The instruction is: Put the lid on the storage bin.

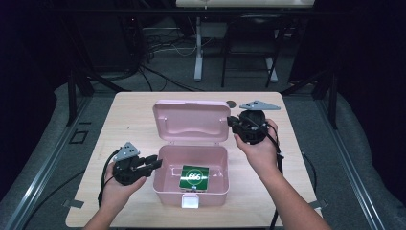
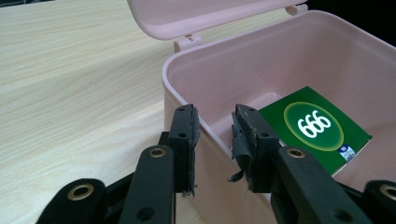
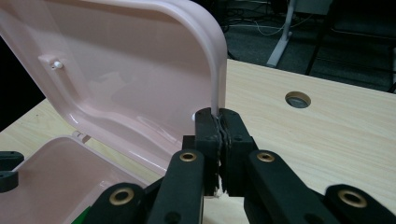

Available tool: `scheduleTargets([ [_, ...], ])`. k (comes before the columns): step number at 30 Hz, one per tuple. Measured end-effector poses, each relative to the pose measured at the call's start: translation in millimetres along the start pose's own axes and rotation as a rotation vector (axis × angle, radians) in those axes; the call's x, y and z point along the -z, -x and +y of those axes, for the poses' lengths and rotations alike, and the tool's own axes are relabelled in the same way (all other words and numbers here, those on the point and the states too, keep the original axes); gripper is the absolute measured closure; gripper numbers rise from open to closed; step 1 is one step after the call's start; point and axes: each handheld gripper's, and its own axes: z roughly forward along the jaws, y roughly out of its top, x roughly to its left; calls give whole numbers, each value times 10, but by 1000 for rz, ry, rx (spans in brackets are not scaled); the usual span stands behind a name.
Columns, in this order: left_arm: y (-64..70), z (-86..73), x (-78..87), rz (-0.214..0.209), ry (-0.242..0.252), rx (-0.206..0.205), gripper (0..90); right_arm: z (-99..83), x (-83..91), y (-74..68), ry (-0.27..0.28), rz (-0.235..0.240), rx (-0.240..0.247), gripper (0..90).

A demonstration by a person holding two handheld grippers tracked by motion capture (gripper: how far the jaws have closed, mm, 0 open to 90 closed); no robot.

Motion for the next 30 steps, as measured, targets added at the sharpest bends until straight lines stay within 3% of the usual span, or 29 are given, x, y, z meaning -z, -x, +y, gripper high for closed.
scheduleTargets([
  [30, -27, 34, 85, 9, 35, -5, 644, -193, 160, -58, 61, 26, 9, 862],
])
